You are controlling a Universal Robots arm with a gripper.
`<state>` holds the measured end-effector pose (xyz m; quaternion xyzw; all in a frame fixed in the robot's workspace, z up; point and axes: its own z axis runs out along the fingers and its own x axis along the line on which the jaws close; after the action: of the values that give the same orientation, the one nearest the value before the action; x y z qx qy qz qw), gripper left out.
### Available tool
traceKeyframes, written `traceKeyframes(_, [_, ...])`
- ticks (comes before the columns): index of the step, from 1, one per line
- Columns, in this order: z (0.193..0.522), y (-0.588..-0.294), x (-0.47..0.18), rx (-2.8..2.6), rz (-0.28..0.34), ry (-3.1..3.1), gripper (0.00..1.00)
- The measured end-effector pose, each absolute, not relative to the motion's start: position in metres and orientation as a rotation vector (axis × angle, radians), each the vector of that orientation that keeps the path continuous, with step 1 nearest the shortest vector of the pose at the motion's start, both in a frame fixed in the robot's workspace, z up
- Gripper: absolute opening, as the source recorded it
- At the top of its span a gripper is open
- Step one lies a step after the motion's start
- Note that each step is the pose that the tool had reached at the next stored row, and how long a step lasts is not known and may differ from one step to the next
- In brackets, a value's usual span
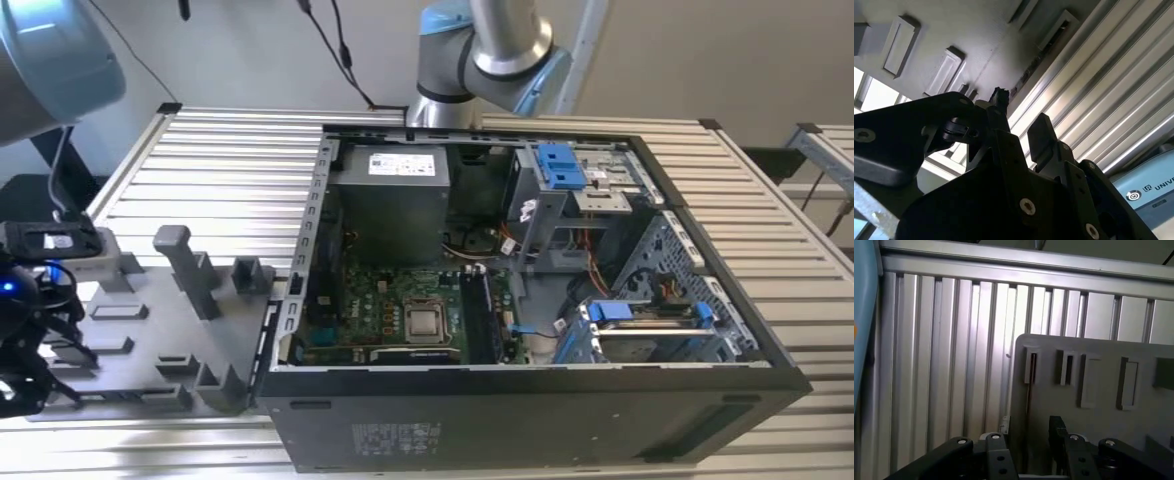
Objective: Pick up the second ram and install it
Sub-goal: 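Pick up the second ram and move it above second insertion slot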
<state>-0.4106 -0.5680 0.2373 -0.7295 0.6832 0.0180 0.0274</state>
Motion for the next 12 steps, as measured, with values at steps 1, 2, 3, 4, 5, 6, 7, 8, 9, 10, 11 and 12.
traceKeyframes(1, [0.236,-0.568,-0.411,-2.253,0.056,2.11,0.44])
traceKeyframes(2, [0.234,-0.568,-0.411,-2.253,0.056,2.11,0.44])
traceKeyframes(3, [0.232,-0.568,-0.411,-2.253,0.056,2.11,0.44])
traceKeyframes(4, [0.23,-0.569,-0.411,-2.253,0.056,2.11,0.44])
traceKeyframes(5, [0.228,-0.569,-0.411,-2.253,0.056,2.11,0.44])
traceKeyframes(6, [0.226,-0.569,-0.411,-2.253,0.056,2.11,0.44])
traceKeyframes(7, [0.225,-0.569,-0.411,-2.253,0.056,2.11,0.44])
traceKeyframes(8, [0.223,-0.569,-0.411,-2.253,0.056,2.11,0.44])
traceKeyframes(9, [0.221,-0.569,-0.411,-2.253,0.056,2.11,0.44])
traceKeyframes(10, [0.219,-0.569,-0.411,-2.253,0.055,2.11,0.44])
traceKeyframes(11, [0.217,-0.569,-0.411,-2.253,0.056,2.11,0.44])
traceKeyframes(12, [0.216,-0.569,-0.411,-2.253,0.056,2.11,0.44])
